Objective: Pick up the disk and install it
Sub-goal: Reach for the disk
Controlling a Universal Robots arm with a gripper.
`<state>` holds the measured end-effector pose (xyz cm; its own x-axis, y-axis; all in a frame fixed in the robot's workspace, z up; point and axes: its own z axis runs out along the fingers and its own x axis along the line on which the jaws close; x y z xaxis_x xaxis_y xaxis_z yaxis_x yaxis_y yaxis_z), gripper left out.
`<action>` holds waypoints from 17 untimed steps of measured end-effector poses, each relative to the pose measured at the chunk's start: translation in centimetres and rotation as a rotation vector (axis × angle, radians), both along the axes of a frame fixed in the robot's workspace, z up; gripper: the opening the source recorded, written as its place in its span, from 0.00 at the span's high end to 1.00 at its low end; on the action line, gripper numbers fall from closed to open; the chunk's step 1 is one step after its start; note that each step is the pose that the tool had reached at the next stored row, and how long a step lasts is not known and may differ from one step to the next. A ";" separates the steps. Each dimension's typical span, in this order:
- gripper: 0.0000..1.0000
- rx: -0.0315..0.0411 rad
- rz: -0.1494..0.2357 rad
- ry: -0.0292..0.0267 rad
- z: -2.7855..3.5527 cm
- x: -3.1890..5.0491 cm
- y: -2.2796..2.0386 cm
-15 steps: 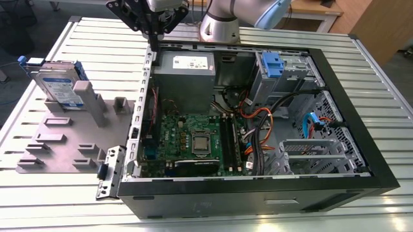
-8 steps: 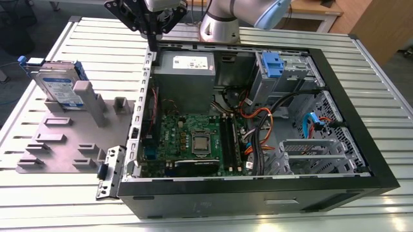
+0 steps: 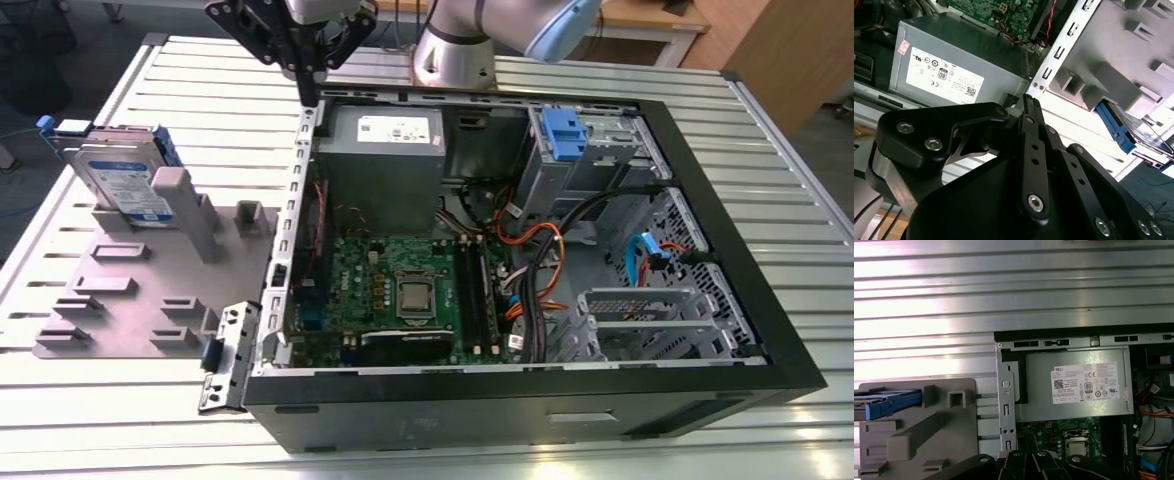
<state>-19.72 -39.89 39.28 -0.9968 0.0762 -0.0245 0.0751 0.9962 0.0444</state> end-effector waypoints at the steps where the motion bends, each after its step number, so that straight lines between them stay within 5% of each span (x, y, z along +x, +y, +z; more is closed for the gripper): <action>1: 0.89 0.0000 0.000 0.0001 0.00 -0.11 0.00; 17: 0.89 0.0000 0.000 0.0000 -0.05 -1.82 0.00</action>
<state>-21.55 -39.89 39.24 -0.9968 0.0762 -0.0245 0.0751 0.9962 0.0444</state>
